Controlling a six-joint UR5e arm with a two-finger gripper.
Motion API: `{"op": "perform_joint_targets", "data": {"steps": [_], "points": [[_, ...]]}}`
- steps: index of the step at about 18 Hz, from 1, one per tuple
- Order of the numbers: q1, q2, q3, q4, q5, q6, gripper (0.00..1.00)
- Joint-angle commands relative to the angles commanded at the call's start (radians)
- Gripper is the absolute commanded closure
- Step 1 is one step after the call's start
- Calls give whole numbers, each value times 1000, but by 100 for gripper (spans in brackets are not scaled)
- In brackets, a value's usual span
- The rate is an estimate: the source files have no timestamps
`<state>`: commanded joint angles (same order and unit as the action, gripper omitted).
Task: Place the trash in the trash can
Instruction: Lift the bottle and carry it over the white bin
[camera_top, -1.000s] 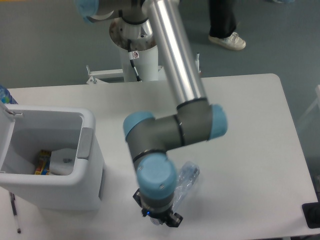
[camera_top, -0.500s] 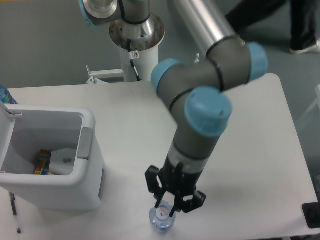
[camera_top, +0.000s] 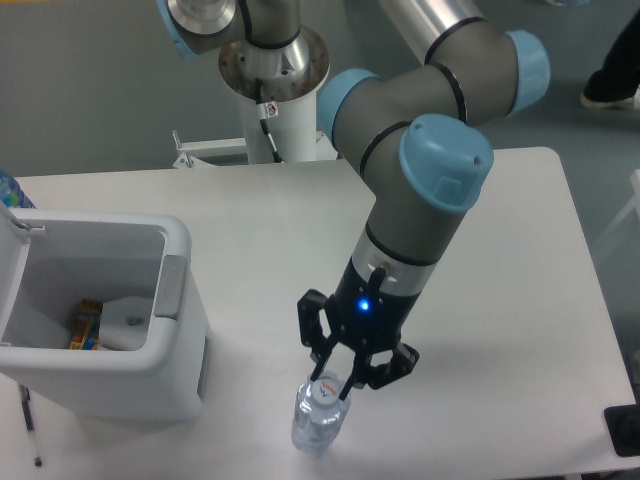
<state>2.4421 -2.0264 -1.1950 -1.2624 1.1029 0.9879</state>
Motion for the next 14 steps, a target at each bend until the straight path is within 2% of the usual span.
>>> {"op": "perform_joint_targets", "data": {"steps": [4,10,14], "points": [[17,37,2,-2,-34,3,100],[70,132,2,-2,-201,-2,100],[77,185,3,-2,-277,-12,100]]}}
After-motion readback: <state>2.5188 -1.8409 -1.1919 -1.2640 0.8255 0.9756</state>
